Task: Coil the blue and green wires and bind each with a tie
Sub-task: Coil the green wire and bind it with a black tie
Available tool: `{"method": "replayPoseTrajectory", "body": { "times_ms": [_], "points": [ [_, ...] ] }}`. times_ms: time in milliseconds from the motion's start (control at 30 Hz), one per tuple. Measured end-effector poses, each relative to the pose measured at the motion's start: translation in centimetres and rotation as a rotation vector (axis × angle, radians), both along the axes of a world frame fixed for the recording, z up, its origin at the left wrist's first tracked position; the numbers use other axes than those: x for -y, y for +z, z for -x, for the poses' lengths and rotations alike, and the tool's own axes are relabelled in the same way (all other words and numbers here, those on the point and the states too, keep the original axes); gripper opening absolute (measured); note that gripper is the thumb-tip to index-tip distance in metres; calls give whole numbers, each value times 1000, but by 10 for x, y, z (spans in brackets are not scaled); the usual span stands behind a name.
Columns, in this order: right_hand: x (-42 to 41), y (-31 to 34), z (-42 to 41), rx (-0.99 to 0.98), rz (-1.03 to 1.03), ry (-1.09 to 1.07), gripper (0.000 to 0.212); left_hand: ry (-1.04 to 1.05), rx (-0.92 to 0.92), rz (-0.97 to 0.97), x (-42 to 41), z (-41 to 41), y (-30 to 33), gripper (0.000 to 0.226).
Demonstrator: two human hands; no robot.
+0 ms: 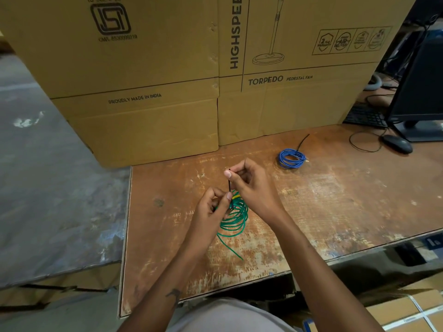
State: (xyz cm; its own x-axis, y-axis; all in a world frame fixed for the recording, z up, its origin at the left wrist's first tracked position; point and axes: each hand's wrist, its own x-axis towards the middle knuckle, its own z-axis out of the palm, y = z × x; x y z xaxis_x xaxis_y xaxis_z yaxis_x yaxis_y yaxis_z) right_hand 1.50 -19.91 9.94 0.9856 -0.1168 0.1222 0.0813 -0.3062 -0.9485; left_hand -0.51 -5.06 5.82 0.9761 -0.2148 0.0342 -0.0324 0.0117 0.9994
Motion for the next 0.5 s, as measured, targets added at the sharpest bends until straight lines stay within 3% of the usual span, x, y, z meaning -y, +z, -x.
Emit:
{"method": "replayPoseTrajectory", "body": {
  "times_ms": [100, 300, 500],
  "points": [
    [-2, -2, -3, 0, -7, -36, 13, 16, 41, -17, 2, 1, 4, 31],
    [-1, 1, -14, -52, -55, -108, 15, 18, 100, -106, 7, 10, 7, 21],
    [12, 5, -8, -165, -143, 143, 25, 38, 59, -52, 2, 11, 9, 18]
  ]
}}
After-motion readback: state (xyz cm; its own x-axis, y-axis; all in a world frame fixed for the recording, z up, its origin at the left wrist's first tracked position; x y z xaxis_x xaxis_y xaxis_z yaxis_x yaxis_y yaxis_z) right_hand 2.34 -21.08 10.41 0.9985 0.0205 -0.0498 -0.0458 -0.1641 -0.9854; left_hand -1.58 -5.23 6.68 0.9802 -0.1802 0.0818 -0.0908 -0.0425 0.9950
